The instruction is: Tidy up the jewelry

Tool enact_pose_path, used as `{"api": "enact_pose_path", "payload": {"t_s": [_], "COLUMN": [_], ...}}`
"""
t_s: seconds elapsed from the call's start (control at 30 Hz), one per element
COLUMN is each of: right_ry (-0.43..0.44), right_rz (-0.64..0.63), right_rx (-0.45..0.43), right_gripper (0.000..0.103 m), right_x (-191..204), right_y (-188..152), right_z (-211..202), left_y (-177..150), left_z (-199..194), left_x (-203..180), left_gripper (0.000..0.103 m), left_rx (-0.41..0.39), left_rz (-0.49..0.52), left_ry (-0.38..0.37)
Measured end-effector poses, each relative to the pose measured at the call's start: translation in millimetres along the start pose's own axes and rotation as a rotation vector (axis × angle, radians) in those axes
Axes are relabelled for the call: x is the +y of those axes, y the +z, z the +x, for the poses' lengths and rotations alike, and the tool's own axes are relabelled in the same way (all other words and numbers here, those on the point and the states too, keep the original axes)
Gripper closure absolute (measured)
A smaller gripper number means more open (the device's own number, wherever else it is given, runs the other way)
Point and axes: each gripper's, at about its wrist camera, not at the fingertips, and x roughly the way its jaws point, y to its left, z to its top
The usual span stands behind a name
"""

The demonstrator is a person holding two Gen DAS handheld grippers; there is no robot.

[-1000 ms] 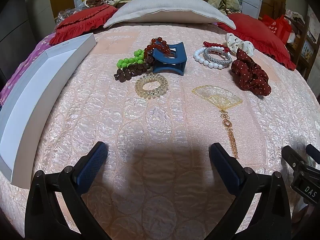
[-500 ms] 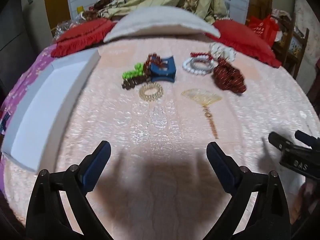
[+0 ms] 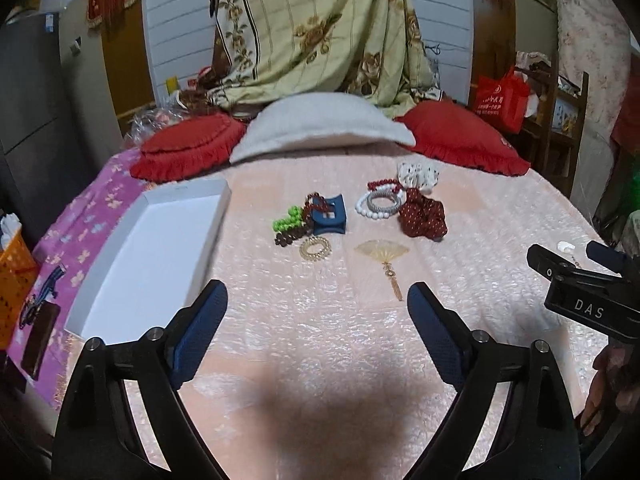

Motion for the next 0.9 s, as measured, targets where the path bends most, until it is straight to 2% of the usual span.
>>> {"api": "enact_pose_path", "payload": {"t_s": [0.03, 0.13, 0.33, 0.63, 0.9], "right_ry": [0.003, 0.002, -0.008, -0.002, 0.007], "right_rz": [-0.005, -0.014, -0.024, -0.028, -0.021], "right_rx": [-0.008, -0.041, -0.094, -0.135, -0.122], "right_gripper": [0.0, 0.0, 0.0, 0.0, 0.0], "right_x": [1, 6, 14, 19, 18], "right_y": [1, 2, 3, 3, -1], "right_z": [-5, -22, -47, -69, -67], "left_y": [0, -1, -5, -4, -6], "left_z": [-3, -12, -27, -43, -43], "left_x": [1, 5, 12, 19, 28], "left_gripper": [0.019, 0.02, 0.02, 0.02, 0.02], "left_rx": [-0.003, -0.001, 0.038, 0.01, 0.023], "left_rz": [0.003, 0.019, -0.019, -0.035, -0.056], "left_ry": [0.003, 0.014, -0.065, -0.039, -0.023]}}
